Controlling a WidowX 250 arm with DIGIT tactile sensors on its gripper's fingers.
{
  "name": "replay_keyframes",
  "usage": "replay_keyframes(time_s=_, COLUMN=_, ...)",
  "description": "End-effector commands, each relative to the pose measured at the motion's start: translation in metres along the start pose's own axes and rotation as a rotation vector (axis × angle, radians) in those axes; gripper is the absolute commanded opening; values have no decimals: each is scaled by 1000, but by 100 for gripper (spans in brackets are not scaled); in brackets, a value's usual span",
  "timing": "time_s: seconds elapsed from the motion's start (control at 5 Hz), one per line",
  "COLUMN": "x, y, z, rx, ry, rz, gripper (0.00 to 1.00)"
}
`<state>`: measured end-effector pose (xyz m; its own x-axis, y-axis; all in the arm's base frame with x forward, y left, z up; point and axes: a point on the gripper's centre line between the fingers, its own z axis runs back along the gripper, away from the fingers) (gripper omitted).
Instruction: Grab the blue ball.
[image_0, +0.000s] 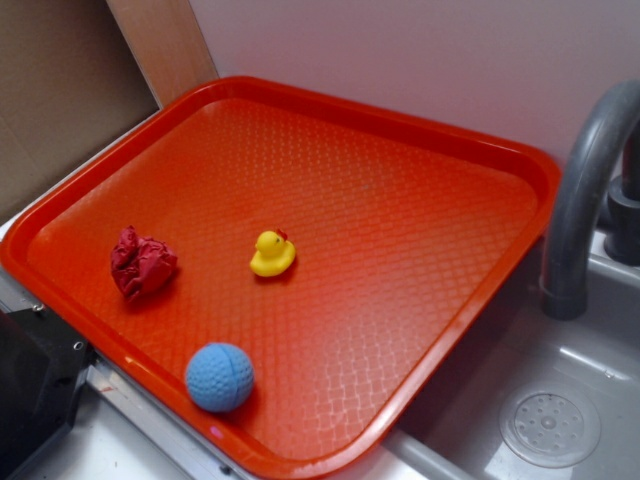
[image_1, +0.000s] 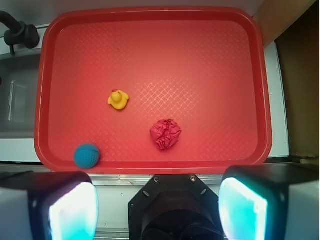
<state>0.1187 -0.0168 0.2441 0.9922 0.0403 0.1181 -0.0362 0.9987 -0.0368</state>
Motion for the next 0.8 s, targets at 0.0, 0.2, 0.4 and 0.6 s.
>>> replay_keyframes(time_s=0.0, x=0, y=0, z=0, rx=0, ry=0, rz=0, gripper=100)
replay_keyframes(time_s=0.2, x=-29, y=-48, z=-21, rx=-94, ry=-34, rz=-243, gripper=100)
replay_keyframes(time_s=0.4, x=-54, y=-100, z=-61, rx=-39, ry=22, rz=4, gripper=100)
replay_keyframes(time_s=0.6, x=-48, y=-113, z=-104, rx=-51, ry=36, rz=159, gripper=100)
